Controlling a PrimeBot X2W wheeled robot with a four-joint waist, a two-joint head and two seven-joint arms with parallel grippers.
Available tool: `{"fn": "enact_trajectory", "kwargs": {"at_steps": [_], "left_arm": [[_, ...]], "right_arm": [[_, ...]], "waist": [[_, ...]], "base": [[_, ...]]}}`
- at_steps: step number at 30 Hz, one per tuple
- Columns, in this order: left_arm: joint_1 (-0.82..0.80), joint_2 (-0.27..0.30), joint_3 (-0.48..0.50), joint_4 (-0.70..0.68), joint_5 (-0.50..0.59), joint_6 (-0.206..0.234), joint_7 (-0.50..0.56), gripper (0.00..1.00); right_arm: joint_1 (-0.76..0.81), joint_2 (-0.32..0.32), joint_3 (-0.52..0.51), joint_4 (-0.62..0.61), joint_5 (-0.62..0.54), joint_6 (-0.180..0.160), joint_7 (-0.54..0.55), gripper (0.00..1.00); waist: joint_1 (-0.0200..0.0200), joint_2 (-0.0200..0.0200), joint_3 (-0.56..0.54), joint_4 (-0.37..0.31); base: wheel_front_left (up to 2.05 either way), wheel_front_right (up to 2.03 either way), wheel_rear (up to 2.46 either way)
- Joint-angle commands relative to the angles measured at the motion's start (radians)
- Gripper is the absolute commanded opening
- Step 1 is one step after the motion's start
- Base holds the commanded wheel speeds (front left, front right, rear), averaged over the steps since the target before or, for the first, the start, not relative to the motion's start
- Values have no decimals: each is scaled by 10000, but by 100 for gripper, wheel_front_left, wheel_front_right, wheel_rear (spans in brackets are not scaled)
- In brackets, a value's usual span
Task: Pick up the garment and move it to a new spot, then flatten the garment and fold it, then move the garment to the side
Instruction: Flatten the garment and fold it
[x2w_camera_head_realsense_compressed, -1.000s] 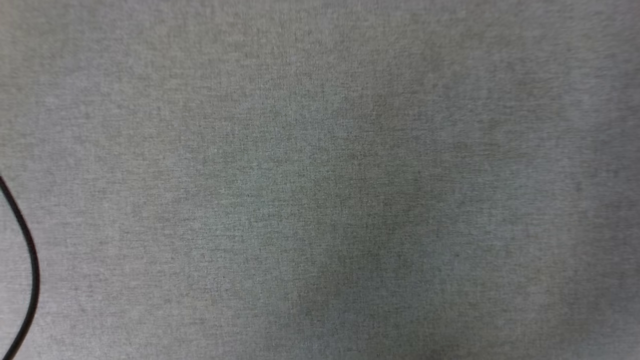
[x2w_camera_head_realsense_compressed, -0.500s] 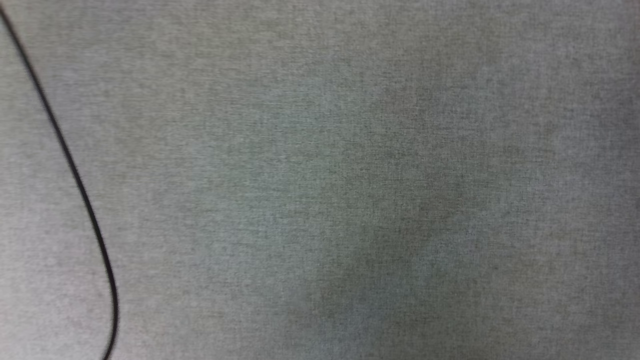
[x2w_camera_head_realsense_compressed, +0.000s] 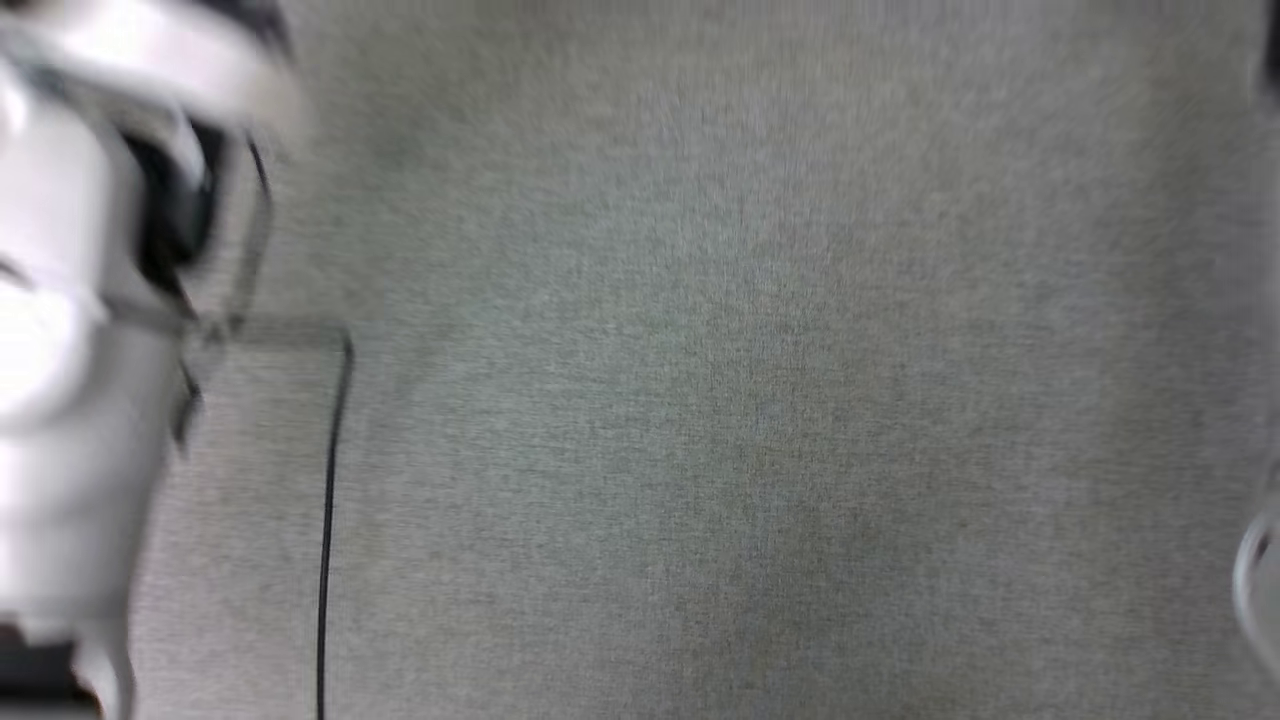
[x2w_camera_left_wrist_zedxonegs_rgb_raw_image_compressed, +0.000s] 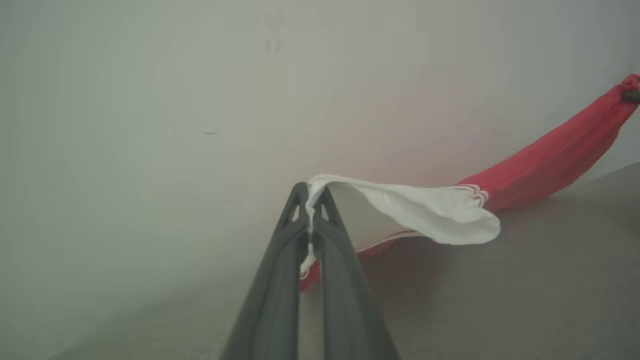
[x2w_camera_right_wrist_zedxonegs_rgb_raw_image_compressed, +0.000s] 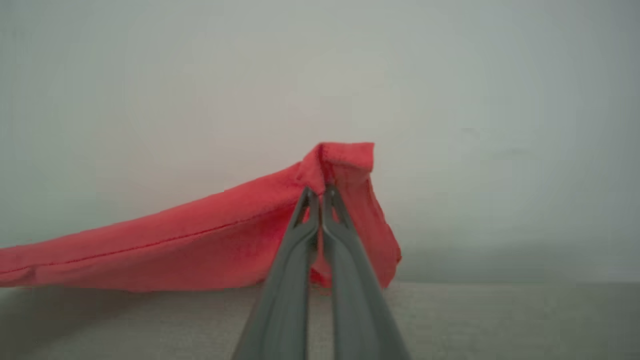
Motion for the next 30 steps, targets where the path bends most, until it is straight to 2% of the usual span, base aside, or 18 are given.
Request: {"fn": "enact_trajectory", "kwargs": {"at_steps": [1,15,23,30], "left_arm": [[356,1,-34,-91,-2,28,-44,0],[5810,298,-562,-1518,-710,706,783,0],[7919,622,-726,-2550,-1052,1168,1452,0],[9436,1042,-1055,-3598,-1393,1186,2221,0]], "right_arm": [[317,-32,31,37,140,-15,-76,0],[4699,-294,662,-285,3083,-17,747,0],[6840,-417,1422,-1138,4240,-15,1747,0],[8458,-662,1635,-2008,4951,-14,2478,0]], "waist": [[1,0,-605,76],[1,0,-2885,62],[1,0,-3799,74],[1,0,-4465,145]], "base": [[0,0,0],[0,0,0],[0,0,0],[0,0,0]]}}
